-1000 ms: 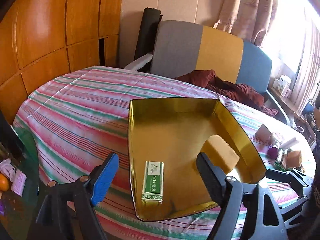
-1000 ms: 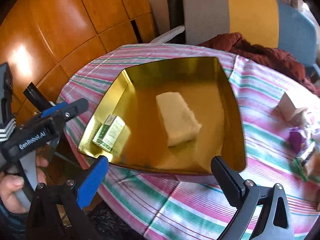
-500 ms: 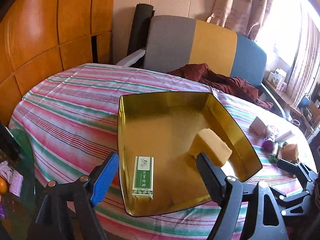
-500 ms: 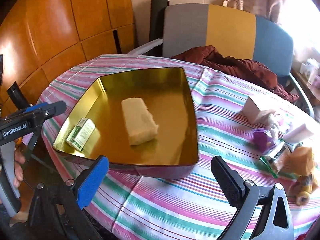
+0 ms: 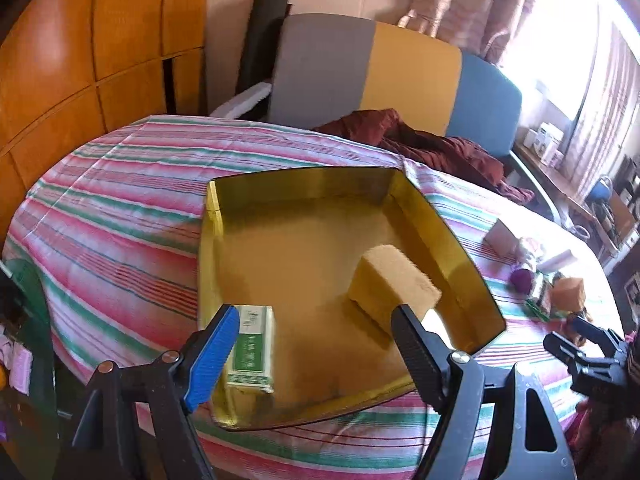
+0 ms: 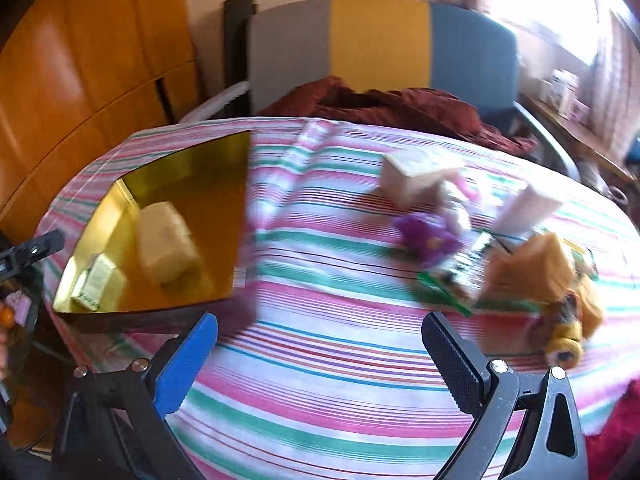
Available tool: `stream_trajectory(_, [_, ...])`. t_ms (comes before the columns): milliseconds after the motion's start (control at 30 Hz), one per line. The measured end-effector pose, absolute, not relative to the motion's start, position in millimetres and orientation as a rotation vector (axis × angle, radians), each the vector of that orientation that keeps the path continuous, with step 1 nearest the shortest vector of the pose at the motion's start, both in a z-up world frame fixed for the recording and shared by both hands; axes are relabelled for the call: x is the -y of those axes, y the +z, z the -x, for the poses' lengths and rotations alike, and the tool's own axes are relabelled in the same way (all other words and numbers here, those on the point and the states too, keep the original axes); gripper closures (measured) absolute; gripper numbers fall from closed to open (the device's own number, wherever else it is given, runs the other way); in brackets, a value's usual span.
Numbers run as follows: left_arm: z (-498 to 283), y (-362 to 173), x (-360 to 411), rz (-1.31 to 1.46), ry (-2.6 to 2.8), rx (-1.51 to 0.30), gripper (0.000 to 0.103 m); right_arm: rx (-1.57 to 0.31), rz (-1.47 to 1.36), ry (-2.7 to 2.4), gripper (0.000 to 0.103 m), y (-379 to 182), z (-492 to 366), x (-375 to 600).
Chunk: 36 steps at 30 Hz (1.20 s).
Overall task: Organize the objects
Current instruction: 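Move both grippers back to the pile and grasp the cream box with the left gripper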
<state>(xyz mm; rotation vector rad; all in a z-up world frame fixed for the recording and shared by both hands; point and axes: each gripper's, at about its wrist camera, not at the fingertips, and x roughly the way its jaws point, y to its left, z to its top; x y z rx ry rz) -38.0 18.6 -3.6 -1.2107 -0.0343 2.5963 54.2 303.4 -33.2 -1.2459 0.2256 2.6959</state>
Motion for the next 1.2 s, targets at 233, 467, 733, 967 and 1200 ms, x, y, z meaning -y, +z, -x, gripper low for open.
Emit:
stream_trajectory(233, [38.7, 12.9, -46.7, 1.144, 2.542, -0.006, 0.023, -0.285, 1.199, 2.589, 0.0, -24.5, -75.5, -361.3])
stream_trajectory(467, [39.8, 14.9, -88.6, 1.117, 2.445, -0.091, 0.023, -0.405, 1.133, 2.473, 0.0, -13.8, -100.5, -426.9])
stream_trajectory(733, [32.0, 10.9, -143.2, 1.094, 2.336, -0.239, 0.023, -0.452, 1.157, 2.415, 0.0, -17.5, -102.7, -468.6])
stream_trajectory(967, [38.7, 3.6, -186.4, 1.12, 2.251, -0.327, 0.024, -0.414, 1.162, 2.437, 0.0, -22.5, -96.3, -474.5])
stream_trajectory(1200, [52.1, -1.6, -231.6, 1.12, 2.171, -0.418, 0.031, -0.435, 1.115, 2.469, 0.0, -20.8, -99.8, -479.0])
